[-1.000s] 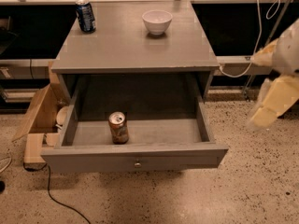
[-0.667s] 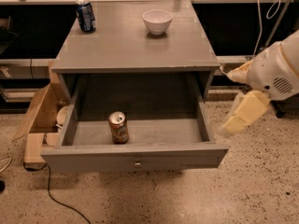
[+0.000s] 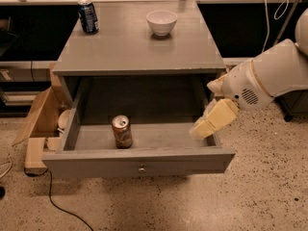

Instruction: Pick orange can from top drawer and place on counter

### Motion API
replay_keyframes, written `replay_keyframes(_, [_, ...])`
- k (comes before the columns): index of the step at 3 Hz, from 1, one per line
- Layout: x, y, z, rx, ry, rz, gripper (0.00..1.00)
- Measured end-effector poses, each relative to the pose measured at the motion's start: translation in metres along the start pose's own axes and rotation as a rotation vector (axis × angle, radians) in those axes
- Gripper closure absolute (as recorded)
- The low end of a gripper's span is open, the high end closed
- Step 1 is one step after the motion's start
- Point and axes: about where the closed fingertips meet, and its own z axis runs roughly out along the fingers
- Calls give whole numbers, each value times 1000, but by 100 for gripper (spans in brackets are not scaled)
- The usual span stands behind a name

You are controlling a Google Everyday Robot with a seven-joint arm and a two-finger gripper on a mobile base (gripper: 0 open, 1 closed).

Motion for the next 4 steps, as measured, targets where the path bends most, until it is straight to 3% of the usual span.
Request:
replay_keyframes(1, [4,-1,15,-36,-5,8,0])
replay_keyframes(2, [-3,-2,83,-119,-72,-38,0])
replay_keyframes(4, [-32,-24,174,-84,-225,-83,0])
